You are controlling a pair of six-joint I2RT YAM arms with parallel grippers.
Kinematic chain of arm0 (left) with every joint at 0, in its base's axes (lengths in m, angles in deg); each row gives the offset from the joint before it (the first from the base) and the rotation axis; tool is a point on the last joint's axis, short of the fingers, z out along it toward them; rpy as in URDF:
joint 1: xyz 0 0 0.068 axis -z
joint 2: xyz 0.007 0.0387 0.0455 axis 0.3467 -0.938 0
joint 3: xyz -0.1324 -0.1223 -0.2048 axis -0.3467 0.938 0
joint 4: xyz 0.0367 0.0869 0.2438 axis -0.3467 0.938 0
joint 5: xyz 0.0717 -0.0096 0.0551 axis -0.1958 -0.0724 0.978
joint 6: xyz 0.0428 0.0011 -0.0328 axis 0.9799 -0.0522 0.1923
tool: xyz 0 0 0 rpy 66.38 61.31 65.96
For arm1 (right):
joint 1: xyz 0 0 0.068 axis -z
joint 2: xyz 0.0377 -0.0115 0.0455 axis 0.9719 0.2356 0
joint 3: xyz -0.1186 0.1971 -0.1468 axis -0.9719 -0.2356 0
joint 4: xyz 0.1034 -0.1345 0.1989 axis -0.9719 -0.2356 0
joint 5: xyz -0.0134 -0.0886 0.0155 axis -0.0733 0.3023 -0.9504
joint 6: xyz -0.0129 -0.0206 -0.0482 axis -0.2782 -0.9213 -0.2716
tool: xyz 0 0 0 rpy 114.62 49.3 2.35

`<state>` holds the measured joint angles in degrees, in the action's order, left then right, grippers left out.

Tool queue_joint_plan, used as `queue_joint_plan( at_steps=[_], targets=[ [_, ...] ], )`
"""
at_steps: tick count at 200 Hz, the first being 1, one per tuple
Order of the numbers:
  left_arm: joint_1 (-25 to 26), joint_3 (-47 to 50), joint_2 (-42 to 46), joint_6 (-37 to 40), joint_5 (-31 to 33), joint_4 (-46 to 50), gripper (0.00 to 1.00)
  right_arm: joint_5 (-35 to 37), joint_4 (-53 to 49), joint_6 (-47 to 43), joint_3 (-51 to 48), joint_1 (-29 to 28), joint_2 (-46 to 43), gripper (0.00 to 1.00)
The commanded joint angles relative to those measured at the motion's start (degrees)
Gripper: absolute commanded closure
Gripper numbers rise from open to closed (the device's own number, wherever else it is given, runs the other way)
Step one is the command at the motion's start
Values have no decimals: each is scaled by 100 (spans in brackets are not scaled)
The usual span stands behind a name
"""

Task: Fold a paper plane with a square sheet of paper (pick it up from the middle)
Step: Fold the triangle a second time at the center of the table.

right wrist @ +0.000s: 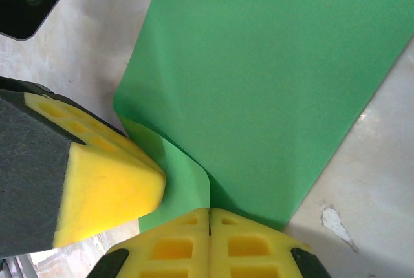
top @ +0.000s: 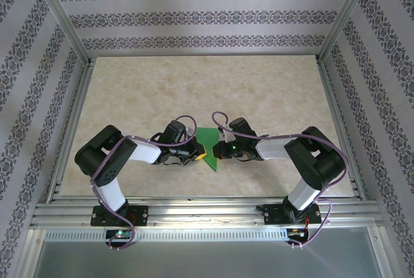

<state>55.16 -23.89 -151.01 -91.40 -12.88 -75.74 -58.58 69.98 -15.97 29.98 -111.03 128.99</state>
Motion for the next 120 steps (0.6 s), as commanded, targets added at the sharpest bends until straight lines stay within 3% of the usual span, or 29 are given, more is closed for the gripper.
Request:
queue_joint_plan(
  at_steps=[1,67,94,120],
  targets=[
    [64,119,-135,85,111,-97,100,305,-302,-110,-75,-75,292,100],
    [66,172,-51,278,184,337,100,198,-431,-23,71,-94,98,100],
    [64,76,-32,376,207,531,100,201,-703,61,223,-85,-354,81],
    [63,51,-24,373,242,545,100,556,-1274,68,329,-31,-900,71]
  ],
)
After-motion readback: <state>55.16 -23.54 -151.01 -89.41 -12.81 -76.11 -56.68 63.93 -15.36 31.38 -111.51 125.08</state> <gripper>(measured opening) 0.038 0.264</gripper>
